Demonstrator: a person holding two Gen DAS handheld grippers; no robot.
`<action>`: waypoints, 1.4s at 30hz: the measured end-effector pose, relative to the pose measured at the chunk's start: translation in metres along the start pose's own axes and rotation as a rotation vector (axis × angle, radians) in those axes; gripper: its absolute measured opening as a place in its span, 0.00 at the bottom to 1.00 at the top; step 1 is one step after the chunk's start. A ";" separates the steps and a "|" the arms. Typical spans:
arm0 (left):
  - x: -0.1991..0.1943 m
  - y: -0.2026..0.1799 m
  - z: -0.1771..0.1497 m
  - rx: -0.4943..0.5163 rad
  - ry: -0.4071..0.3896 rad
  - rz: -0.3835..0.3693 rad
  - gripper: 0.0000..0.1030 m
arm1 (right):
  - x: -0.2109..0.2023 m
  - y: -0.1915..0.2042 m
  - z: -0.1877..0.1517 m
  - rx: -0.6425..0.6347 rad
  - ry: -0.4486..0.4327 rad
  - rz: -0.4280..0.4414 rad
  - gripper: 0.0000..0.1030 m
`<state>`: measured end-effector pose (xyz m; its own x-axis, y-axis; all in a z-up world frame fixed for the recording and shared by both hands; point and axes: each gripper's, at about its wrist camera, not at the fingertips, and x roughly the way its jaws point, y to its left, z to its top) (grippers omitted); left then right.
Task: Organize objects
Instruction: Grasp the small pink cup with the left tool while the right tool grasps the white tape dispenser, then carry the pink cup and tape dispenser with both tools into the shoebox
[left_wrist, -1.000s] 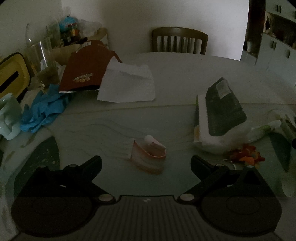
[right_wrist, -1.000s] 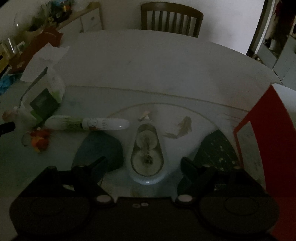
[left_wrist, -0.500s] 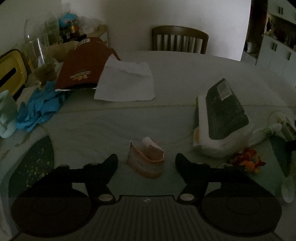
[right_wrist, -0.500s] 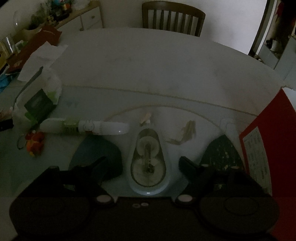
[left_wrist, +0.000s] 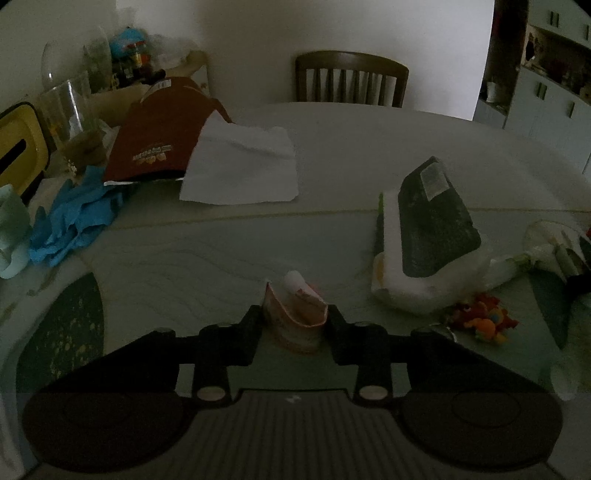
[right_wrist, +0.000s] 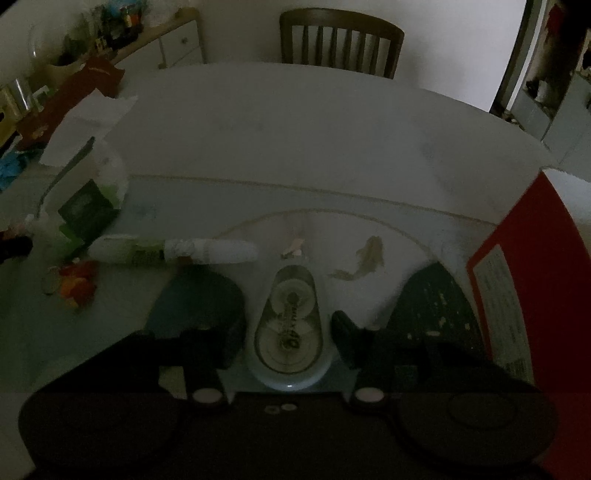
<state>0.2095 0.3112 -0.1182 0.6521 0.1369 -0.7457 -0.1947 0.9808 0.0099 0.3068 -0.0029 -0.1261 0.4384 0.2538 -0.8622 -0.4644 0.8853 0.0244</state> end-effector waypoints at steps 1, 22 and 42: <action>-0.001 0.000 0.000 -0.005 0.002 -0.001 0.32 | -0.003 -0.001 -0.001 0.009 0.000 0.004 0.49; -0.056 -0.019 -0.032 -0.069 0.012 -0.096 0.25 | -0.093 -0.016 -0.049 0.088 -0.042 0.109 0.49; -0.104 -0.103 -0.029 -0.069 -0.030 -0.160 0.19 | -0.169 -0.088 -0.071 0.093 -0.117 0.122 0.49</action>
<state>0.1404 0.1914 -0.0612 0.7001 -0.0154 -0.7139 -0.1356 0.9787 -0.1541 0.2184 -0.1512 -0.0184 0.4721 0.4005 -0.7854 -0.4488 0.8760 0.1769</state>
